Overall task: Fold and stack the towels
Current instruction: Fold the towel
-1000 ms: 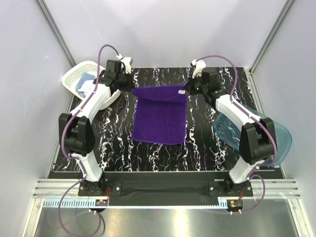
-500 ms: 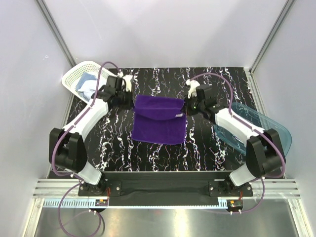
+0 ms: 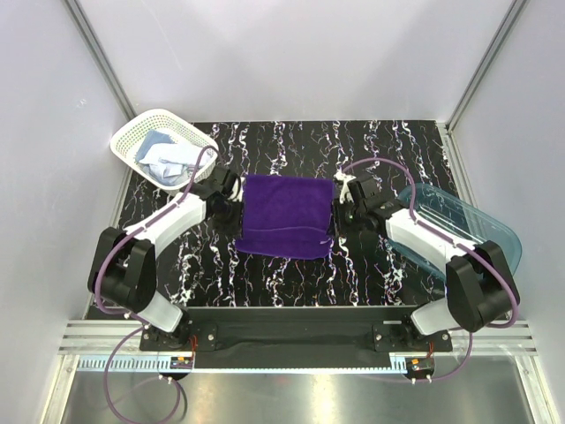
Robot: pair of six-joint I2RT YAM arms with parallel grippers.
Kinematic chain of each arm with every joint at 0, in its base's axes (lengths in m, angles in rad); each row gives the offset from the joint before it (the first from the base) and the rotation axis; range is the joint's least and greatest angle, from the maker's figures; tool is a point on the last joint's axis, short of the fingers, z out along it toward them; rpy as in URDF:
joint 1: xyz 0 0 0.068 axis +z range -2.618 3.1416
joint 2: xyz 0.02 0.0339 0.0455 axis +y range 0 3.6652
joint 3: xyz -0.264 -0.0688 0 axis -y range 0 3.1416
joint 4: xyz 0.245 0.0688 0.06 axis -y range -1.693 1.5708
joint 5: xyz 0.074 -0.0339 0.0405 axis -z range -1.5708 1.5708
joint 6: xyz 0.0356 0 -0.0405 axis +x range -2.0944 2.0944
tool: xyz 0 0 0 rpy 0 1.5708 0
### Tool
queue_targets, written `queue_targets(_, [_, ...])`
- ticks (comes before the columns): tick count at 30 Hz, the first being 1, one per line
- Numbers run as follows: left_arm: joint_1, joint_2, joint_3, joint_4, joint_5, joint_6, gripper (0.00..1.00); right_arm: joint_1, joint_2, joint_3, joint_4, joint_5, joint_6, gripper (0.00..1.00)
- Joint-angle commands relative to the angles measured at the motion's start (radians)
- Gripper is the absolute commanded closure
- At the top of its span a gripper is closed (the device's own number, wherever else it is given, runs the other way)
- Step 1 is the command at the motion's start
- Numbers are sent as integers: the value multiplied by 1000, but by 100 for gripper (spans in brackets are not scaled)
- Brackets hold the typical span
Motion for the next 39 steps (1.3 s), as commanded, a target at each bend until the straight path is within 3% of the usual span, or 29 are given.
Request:
queue_targets(1, [-14,-37,-9,-41,-87,-84,65,10,-45,8,-105,76,124,63])
queue_targets(6, [-11,-11,14,-3,-118,-157,57,11,-15,43,-103,70,242,58])
queue_targets(10, [-1,58,44,43,-159,-199,56,10,54,105,-85,146,307,57])
queue_targets(14, [50,105,61,121,-51,-230,56,10,166,181,-82,197,273,55])
queue_targets(18, [97,153,155,98,-37,-244,56,8,266,294,-109,211,218,57])
queue_targets(25, [96,243,212,107,28,-230,60,8,400,397,-122,180,186,60])
queue_targets(32, [91,256,175,110,69,-221,63,8,368,328,-119,139,163,62])
queue_targets(39, [74,148,55,103,83,-221,64,11,208,111,-68,41,175,64])
